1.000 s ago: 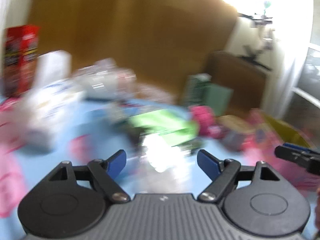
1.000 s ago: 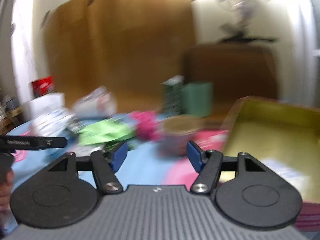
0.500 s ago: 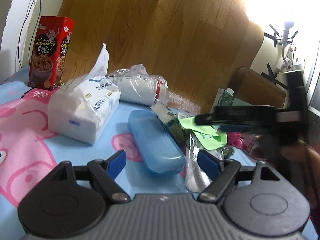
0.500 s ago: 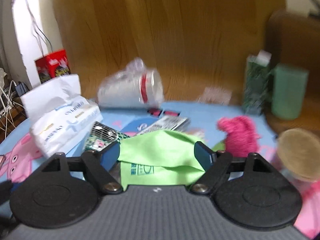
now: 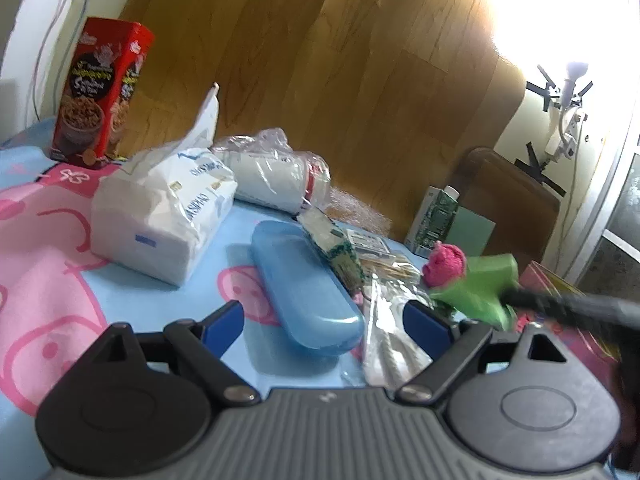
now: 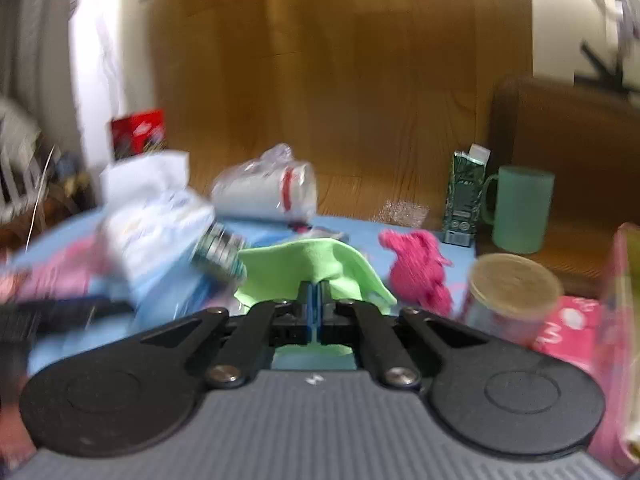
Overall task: Organize soft objects
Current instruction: 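Carry the green cloth over the pink tin with the right gripper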
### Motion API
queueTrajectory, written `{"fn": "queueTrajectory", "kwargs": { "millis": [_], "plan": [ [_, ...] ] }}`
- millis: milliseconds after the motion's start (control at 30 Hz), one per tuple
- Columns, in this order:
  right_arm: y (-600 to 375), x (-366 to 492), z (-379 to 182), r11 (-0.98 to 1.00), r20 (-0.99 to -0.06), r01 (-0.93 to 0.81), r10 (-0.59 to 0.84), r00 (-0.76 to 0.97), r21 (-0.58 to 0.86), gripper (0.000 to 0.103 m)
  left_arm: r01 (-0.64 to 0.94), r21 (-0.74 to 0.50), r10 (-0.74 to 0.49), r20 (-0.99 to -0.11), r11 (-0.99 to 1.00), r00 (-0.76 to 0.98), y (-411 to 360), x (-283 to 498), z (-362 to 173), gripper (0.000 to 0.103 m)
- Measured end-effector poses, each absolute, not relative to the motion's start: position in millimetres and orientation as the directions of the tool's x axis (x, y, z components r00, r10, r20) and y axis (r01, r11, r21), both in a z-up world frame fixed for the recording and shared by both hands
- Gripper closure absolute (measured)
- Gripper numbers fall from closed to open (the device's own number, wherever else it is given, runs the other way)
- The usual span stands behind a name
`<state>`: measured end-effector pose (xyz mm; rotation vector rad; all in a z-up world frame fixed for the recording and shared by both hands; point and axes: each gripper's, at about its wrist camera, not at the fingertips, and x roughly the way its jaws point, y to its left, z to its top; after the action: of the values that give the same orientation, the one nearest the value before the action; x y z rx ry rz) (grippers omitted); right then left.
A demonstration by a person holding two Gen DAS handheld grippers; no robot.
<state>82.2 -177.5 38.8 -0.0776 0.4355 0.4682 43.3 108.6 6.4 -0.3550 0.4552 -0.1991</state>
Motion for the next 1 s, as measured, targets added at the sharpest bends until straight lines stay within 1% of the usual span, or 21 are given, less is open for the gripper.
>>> {"fn": "queueTrajectory", "kwargs": {
  "millis": [100, 133, 200, 267, 300, 333, 367, 400, 433, 467, 500, 533, 567, 600, 633, 667, 700, 733, 767, 833, 1000],
  "plan": [
    [-184, 46, 22, 0.874, -0.452, -0.479, 0.396, 0.799, -0.081, 0.099, 0.162, -0.399, -0.334, -0.409, 0.902, 0.849, 105, 46, 6, 0.023],
    [-185, 36, 13, 0.867, -0.474, -0.488, 0.39, 0.789, -0.1, 0.099, 0.189, -0.406, -0.365, -0.414, 0.894, 0.834, 101, 46, 7, 0.03],
    [-186, 21, -2, 0.853, -0.519, -0.506, 0.377, 0.767, -0.129, 0.098, 0.252, -0.434, -0.442, -0.421, 0.865, 0.792, 88, 43, 9, 0.034],
    [-186, 14, -10, 0.838, -0.528, -0.525, 0.382, 0.758, -0.147, 0.095, 0.327, -0.47, -0.534, -0.423, 0.82, 0.732, 67, 40, 11, 0.038],
    [-187, 9, -12, 0.835, -0.524, -0.53, 0.389, 0.758, -0.148, 0.09, 0.36, -0.478, -0.57, -0.426, 0.801, 0.703, 57, 40, 12, 0.041],
    [-185, 12, -12, 0.831, -0.522, -0.536, 0.397, 0.755, -0.145, 0.084, 0.385, -0.478, -0.593, -0.433, 0.789, 0.678, 46, 39, 14, 0.041],
    [-186, 13, -13, 0.83, -0.517, -0.54, 0.404, 0.755, -0.14, 0.066, 0.407, -0.471, -0.61, -0.448, 0.783, 0.654, 34, 40, 15, 0.041],
    [-188, 13, -12, 0.833, -0.507, -0.535, 0.404, 0.762, -0.142, 0.042, 0.418, -0.465, -0.617, -0.461, 0.78, 0.638, 24, 41, 16, 0.041],
    [-188, 15, -13, 0.838, -0.495, -0.524, 0.396, 0.773, -0.149, 0.031, 0.424, -0.463, -0.621, -0.473, 0.779, 0.625, 16, 43, 16, 0.041],
    [-189, 18, -13, 0.845, -0.489, -0.512, 0.385, 0.783, -0.155, 0.016, 0.42, -0.467, -0.623, -0.486, 0.778, 0.613, 8, 46, 16, 0.041],
    [-189, 21, -13, 0.848, -0.485, -0.508, 0.385, 0.785, -0.151, 0.015, 0.409, -0.474, -0.621, -0.497, 0.779, 0.606, 3, 51, 15, 0.039],
    [-189, 25, -13, 0.845, -0.492, -0.517, 0.395, 0.776, -0.135, 0.015, 0.397, -0.482, -0.618, -0.507, 0.781, 0.601, -3, 55, 15, 0.035],
    [-191, 31, -15, 0.842, -0.509, -0.529, 0.408, 0.758, -0.112, 0.017, 0.389, -0.486, -0.616, -0.517, 0.783, 0.594, -9, 62, 14, 0.034],
    [-190, 39, -16, 0.842, -0.528, -0.532, 0.414, 0.742, -0.088, 0.019, 0.384, -0.483, -0.612, -0.529, 0.787, 0.588, -14, 69, 13, 0.034],
    [-189, 45, -19, 0.841, -0.543, -0.536, 0.419, 0.727, -0.068, 0.024, 0.38, -0.479, -0.607, -0.544, 0.791, 0.579, -20, 74, 11, 0.037],
    [-190, 50, -19, 0.833, -0.544, -0.552, 0.448, 0.709, -0.034, 0.043, 0.378, -0.479, -0.607, -0.564, 0.792, 0.559, -27, 81, 6, 0.042],
    [-190, 53, -19, 0.825, -0.542, -0.566, 0.476, 0.693, 0.0, 0.071, 0.378, -0.488, -0.616, -0.576, 0.787, 0.538, -32, 86, 1, 0.057],
    [-190, 55, -17, 0.827, -0.537, -0.562, 0.477, 0.696, 0.006, 0.083, 0.375, -0.496, -0.62, -0.578, 0.783, 0.53, -35, 89, -1, 0.063],
    [-189, 55, -16, 0.835, -0.533, -0.55, 0.462, 0.709, -0.008, 0.088, 0.376, -0.499, -0.623, -0.575, 0.781, 0.53, -38, 88, 1, 0.065],
    [-192, 50, -15, 0.849, -0.498, -0.528, 0.443, 0.745, -0.034, 0.088, 0.399, -0.493, -0.633, -0.558, 0.773, 0.537, -45, 85, 9, 0.065],
    [-216, 25, 5, 0.896, -0.333, -0.418, 0.352, 0.875, -0.151, 0.088, 0.53, -0.442, -0.69, -0.469, 0.724, 0.552, -83, 76, 51, 0.064]
  ]
}}
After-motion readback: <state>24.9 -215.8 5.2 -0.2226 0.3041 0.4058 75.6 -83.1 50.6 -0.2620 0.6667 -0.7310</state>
